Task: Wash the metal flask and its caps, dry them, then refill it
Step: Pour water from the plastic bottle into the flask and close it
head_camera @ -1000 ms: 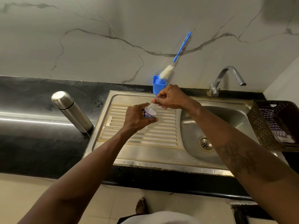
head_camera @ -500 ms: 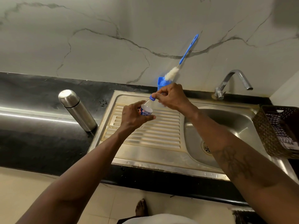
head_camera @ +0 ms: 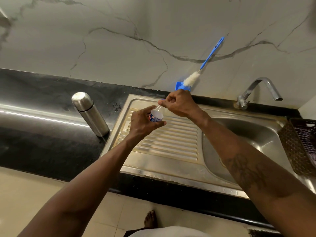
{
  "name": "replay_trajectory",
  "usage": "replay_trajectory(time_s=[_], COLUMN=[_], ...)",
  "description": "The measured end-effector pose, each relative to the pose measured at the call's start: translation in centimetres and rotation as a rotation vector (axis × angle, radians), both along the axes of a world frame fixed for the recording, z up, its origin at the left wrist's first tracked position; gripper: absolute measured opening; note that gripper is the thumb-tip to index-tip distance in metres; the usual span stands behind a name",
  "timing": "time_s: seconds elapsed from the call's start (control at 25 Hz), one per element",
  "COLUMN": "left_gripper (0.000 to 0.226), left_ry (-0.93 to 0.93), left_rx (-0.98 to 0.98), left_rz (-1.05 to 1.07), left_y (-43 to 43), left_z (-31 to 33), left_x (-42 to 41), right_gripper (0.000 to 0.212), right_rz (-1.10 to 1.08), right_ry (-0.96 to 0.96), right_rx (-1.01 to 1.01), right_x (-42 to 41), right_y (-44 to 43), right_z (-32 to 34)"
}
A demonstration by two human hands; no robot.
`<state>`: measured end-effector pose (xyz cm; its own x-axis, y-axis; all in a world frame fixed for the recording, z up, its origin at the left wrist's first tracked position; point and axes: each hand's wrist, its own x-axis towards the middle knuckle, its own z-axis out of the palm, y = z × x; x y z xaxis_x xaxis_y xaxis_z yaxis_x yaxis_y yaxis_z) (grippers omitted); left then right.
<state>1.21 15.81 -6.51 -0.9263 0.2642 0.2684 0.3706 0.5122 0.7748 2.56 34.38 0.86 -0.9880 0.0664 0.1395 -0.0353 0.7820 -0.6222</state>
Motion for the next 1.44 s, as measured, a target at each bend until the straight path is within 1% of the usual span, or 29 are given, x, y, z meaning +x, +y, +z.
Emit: replay_trajectory(time_s=[0.04, 0.08, 0.12, 0.16, 0.2, 0.24, 0.28, 0.32, 0.4, 0.48, 0.52, 0.64, 0.72, 0.76, 0.88, 0.92, 1.0, 1.08, 1.2, 1.24, 1.32, 1.44], left_gripper=[0.077, 0.078, 0.078, 0.077, 0.074, 0.073, 0.072, 0.072, 0.072, 0.074, 0.074, 0.074, 0.075, 0.075, 0.069, 0.067, 0.068, 0.073, 0.080, 0.081, 0.077, 0.058], left_ry=[-0.002, -0.010, -0.021, -0.028, -0.035, -0.037, -0.036, -0.030, -0.001, 0.023, 0.046, 0.104, 0.092, 0.079, 0.046, 0.037, 0.021, 0.027, 0.025, 0.018, 0.002, 0.006], left_rx=[0.008, 0.020, 0.028, 0.041, 0.050, 0.052, 0.042, 0.027, -0.010, -0.016, -0.015, -0.036, -0.021, -0.011, 0.043, 0.057, 0.066, 0.051, 0.060, 0.077, 0.161, 0.272], left_rz=[0.005, 0.001, 0.000, -0.003, -0.010, -0.024, -0.036, -0.039, 0.002, 0.060, 0.083, 0.126, 0.125, 0.132, 0.122, 0.098, 0.077, 0.108, 0.157, 0.160, 0.144, 0.111], left_y=[-0.1, -0.2, -0.3, -0.4, -0.6, -0.8, -1.0, -1.3, -1.8, -2.4, -2.5, -2.5, -2.8, -3.0, -3.8, -4.1, -4.4, -4.3, -3.7, -3.7, -3.9, -4.0], left_z=[0.0, 0.1, 0.2, 0.3, 0.5, 0.5, 0.4, 0.1, -0.3, -0.7, -0.8, -0.7, -0.9, -1.0, -0.9, -0.8, -1.0, -1.4, -2.1, -2.3, -2.6, -2.6], left_x=[-0.3, -0.6, -0.8, -0.9, -1.0, -1.1, -1.3, -1.5, -1.6, -2.0, -2.2, -2.2, -2.5, -2.7, -3.5, -3.8, -4.2, -4.6, -5.1, -5.4, -5.8, -6.6], right_gripper=[0.063, 0.072, 0.069, 0.055, 0.035, 0.027, 0.031, 0.031, 0.027, 0.027, 0.032, 0.059, 0.070, 0.068, 0.038, 0.035, 0.031, 0.033, 0.038, 0.038, 0.038, 0.053], right_rz=[-0.044, -0.068, -0.057, -0.008, 0.088, 0.179, 0.226, 0.224, 0.162, 0.079, 0.023, -0.128, -0.155, -0.113, 0.102, 0.133, 0.093, -0.026, -0.134, -0.141, -0.108, -0.021], right_ry=[0.002, 0.018, 0.022, 0.003, -0.029, -0.036, -0.024, -0.004, 0.049, 0.068, 0.079, 0.124, 0.109, 0.104, 0.070, 0.072, 0.113, 0.183, 0.219, 0.210, 0.153, 0.020], right_rx=[0.027, 0.005, -0.059, -0.146, -0.212, -0.211, -0.184, -0.163, -0.143, -0.112, -0.072, 0.076, 0.141, 0.122, -0.085, -0.121, -0.082, -0.016, 0.003, 0.001, -0.065, -0.154], right_x=[-0.3, -0.5, -0.9, -1.2, -1.4, -1.5, -1.7, -1.9, -2.5, -3.1, -3.3, -4.2, -4.4, -4.6, -4.8, -5.0, -5.4, -6.0, -6.7, -6.9, -7.4, -8.1], right_y=[-0.4, -0.5, -0.5, -0.4, -0.5, -0.7, -0.8, -1.0, -1.4, -2.4, -3.0, -4.3, -5.0, -5.2, -5.9, -6.1, -6.4, -6.9, -7.5, -7.8, -8.2, -8.5], right_z=[0.1, 0.1, 0.1, 0.1, 0.0, -0.2, -0.4, -0.6, -0.8, -0.8, -0.8, -1.0, -0.9, -0.9, -1.0, -1.2, -1.7, -1.9, -2.1, -2.3, -2.8, -4.1])
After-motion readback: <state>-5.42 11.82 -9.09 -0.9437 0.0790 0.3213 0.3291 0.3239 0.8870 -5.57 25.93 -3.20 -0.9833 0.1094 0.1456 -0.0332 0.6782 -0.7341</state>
